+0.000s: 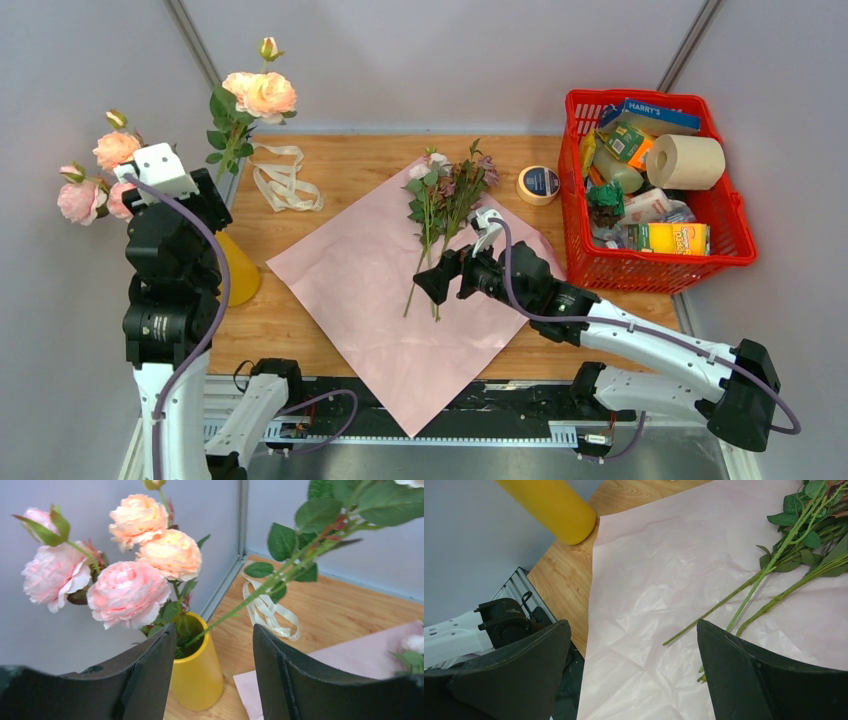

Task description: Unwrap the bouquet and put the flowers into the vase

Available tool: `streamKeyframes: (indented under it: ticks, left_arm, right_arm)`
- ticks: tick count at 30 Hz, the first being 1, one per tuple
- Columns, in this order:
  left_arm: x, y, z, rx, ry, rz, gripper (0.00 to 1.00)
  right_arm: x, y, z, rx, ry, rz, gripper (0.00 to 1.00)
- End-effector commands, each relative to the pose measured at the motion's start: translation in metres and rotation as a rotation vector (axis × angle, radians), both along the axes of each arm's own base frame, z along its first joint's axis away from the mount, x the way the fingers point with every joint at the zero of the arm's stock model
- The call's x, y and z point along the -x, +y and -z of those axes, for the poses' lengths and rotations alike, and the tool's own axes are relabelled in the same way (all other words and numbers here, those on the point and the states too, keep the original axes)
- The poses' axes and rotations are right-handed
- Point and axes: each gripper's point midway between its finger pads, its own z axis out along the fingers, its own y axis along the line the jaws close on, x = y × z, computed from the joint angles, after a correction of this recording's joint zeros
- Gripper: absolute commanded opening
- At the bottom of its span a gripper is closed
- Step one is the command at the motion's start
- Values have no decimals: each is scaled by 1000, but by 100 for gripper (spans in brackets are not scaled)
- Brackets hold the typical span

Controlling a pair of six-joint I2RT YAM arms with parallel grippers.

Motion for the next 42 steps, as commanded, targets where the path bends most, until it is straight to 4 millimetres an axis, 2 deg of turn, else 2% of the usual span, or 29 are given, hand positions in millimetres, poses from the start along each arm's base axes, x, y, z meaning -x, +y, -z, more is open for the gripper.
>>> streamKeyframes:
  ticks: [1, 3, 8, 15, 19, 24, 30, 34, 35, 39, 42]
  left_arm:
    - [-7, -33, -20, -127, -85, 249, 65]
    - [-11, -47, -18, -190, -86, 341, 66]
    - [-35, -55, -1, -315, -39, 418, 68]
    - [-67, -22, -16, -401, -47, 222, 69]
    - [-81, -3, -12, -420, 6, 109, 67]
    - [-80, 11, -17, -406, 12, 8, 60]
    - [-56, 37, -24, -331, 2, -166, 51]
    - [-51, 37, -26, -296, -25, -165, 47]
    - [-49, 44, -23, -294, -10, -190, 47]
    - [-52, 53, -6, -256, 39, -197, 44]
    - [-49, 43, -6, -239, 9, -131, 44]
  right_arm:
    - [0, 6, -16, -47, -1, 3, 100]
    - [-1, 8, -15, -46, 4, -1, 100]
    - [1, 12, -20, -53, 4, -19, 100]
    - [1, 6, -25, -64, -13, -6, 100]
    - [1, 3, -28, -68, -21, 1, 100]
    - [1, 0, -34, -72, -31, 6, 100]
    - [2, -4, -32, -71, -35, 15, 100]
    - [2, -6, -30, -67, -36, 21, 100]
    - [2, -6, -28, -63, -35, 20, 100]
    - [3, -8, -30, -68, -36, 19, 100]
    - [3, -11, -31, -72, -42, 29, 100]
